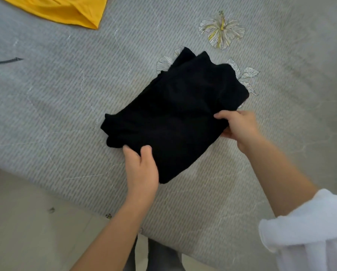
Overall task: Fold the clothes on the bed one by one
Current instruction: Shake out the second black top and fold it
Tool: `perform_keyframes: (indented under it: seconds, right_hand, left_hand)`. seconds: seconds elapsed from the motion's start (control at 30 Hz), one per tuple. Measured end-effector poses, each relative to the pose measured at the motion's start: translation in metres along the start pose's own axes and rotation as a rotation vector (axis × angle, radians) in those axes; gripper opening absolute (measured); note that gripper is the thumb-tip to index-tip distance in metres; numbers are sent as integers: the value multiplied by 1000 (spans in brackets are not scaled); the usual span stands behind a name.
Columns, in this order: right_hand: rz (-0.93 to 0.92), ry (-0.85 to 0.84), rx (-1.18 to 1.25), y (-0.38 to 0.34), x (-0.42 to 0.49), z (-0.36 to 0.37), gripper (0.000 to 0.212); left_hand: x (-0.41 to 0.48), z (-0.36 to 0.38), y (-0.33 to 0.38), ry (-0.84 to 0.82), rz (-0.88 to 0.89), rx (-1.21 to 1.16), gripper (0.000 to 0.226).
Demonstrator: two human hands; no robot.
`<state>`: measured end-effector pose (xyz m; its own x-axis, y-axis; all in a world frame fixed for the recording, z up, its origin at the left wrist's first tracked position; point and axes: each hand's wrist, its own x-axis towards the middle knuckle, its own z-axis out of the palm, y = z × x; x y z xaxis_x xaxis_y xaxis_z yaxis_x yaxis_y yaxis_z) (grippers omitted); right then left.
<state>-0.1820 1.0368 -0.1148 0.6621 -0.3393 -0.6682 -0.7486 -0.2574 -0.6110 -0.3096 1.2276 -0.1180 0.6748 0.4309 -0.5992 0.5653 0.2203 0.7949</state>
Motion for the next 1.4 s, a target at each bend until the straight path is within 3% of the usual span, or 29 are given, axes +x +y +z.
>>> perform_keyframes:
  seconds: [0.1,0.2,0.27,0.37,0.4,0.43,0.53,0.63,0.77,0.83,0.93,1.0,1.1,1.17,1.27,1.4]
  right_hand:
    - [264,-252,-380,27,-32,-17,32]
    - [472,-552,-619,49,-67,-36,46]
    - [333,-466,-582,55,-72,-44,39]
    - [-69,-42,-401,44,-57,-45,18]
    - [-177,30,-360,36,-50,-39,9]
    - [-261,43,-368,27,-43,-31,10]
    - [-355,-29,-610,11,-17,-5,42]
    - [-428,80,-782,-6,-1,12,19]
    - [-589,288,-541,-18,2,26,12]
    - [-611,246,-536,-13,2,37,12]
    - [-563,32,-672,3,0,49,42]
    - [-628,28,-775,15,-9,53,56]
    - [-837,27,-870,40,-34,58,57]
    - [-891,-79,-1064,60,-43,56,57]
    - [-790,-99,-1178,77,-31,42,56]
    - [-603,43,-988,81,-13,33,49]
  left_hand:
    - [9,-29,5,44,78,123,17]
    - [22,-67,-5,-43,58,344,12]
    - [27,-88,-14,-56,42,446,19]
    - [34,-98,-18,41,151,593,28]
    - [37,-95,-15,71,194,618,30]
    - [40,-90,-11,95,241,631,32]
    - [53,-69,1,102,350,699,46]
    - [62,-60,7,67,336,695,46]
    - [58,-68,6,126,479,549,30]
    - [56,-72,-2,150,444,526,29]
    - [55,-75,-14,190,315,583,39]
    - [49,-72,-16,239,411,711,49]
    - [35,-64,-22,64,597,921,57]
    - [30,-64,-35,-72,567,1074,62]
    - [32,-71,-52,-116,446,1210,66]
    - [33,-70,-50,-142,441,1168,64]
